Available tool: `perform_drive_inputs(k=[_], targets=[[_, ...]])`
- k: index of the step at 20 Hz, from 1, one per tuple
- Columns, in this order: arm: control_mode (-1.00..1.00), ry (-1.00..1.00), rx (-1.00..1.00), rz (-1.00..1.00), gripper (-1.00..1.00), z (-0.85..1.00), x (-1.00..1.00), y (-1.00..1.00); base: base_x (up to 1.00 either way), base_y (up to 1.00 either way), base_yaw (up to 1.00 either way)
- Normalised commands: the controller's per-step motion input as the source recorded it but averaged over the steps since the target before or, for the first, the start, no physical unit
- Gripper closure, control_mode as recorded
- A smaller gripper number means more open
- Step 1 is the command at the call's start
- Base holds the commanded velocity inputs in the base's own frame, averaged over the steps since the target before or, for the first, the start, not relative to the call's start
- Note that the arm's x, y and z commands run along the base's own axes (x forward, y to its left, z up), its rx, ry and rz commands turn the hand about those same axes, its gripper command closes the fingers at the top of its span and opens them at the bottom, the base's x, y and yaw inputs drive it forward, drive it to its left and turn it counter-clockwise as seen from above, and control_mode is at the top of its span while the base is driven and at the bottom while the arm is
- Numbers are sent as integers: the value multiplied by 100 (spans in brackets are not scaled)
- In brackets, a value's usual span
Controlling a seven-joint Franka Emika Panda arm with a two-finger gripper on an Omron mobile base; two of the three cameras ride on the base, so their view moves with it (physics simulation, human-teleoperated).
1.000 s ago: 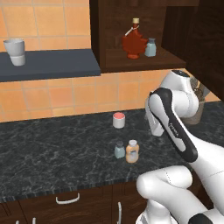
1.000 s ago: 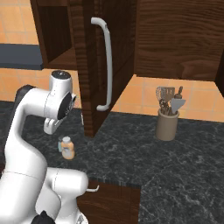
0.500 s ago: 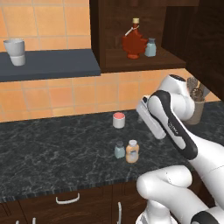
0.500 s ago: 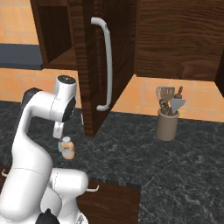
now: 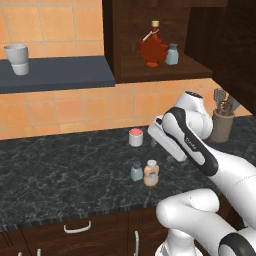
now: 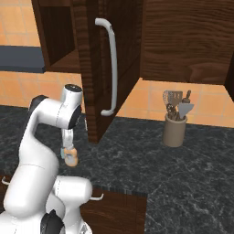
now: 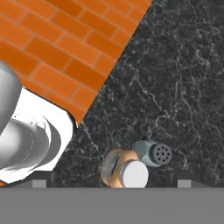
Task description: Put the shaker and condiment bottle from the counter next to their counterparts in the cabinet.
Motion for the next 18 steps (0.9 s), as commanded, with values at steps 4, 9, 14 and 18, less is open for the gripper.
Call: perform_drive_inputs(k=[4, 9, 14, 18], targets=[[-100, 4, 0, 4, -100, -25, 11, 1, 0, 0, 0], [-100, 6, 0, 0, -100, -22, 20, 0, 0, 0, 0], [-100, 11, 0, 0, -100, -12, 51, 0, 0, 0, 0], [-100, 10, 0, 2, -100, -6, 55, 0, 0, 0, 0]])
